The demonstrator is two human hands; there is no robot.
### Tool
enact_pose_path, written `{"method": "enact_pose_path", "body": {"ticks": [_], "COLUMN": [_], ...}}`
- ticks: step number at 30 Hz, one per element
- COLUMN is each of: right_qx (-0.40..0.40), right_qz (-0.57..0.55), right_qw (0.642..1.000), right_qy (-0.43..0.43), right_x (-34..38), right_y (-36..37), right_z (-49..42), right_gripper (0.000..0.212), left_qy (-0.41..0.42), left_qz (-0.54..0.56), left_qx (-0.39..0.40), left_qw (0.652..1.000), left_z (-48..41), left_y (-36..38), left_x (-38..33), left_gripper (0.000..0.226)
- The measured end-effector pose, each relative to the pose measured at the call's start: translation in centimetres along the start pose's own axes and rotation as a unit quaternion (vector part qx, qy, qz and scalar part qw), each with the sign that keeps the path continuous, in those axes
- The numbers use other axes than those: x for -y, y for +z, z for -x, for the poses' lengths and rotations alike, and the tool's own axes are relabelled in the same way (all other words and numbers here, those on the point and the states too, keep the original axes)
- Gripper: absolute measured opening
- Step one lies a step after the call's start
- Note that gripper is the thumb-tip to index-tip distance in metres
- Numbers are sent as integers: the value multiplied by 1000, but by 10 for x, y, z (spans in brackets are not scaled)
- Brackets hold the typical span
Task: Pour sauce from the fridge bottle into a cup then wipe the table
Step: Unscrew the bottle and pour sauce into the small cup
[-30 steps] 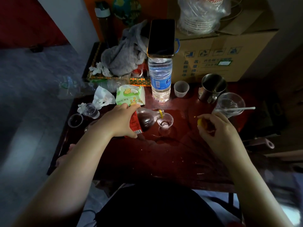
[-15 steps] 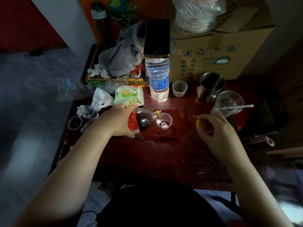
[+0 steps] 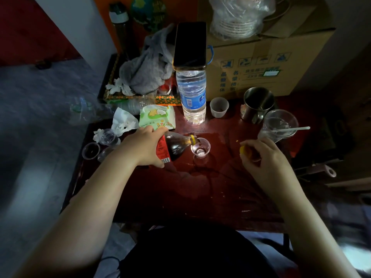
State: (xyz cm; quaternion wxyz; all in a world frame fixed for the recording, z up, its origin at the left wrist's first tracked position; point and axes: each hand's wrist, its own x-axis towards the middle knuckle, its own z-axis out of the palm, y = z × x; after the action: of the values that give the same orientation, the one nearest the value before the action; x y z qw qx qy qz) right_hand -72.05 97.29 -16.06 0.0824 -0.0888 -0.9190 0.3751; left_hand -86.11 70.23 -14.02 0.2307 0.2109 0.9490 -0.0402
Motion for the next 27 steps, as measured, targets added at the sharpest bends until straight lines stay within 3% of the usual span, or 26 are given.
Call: {"method": "enact_pose_path", "body": {"ticks": [27], "right_qx": [22], "right_qz": [-3], "right_qw": [1000], "right_qy": [-16], "right_x": [4], "right_y": [9], "right_z": [-6], "right_gripper": [26], "left_qy": [-23], "left_qz": [82], "left_qx": [6], "left_qw": [996], "left_z": [17], "left_y": [23], "left_x": [23], "left_gripper": [113]}}
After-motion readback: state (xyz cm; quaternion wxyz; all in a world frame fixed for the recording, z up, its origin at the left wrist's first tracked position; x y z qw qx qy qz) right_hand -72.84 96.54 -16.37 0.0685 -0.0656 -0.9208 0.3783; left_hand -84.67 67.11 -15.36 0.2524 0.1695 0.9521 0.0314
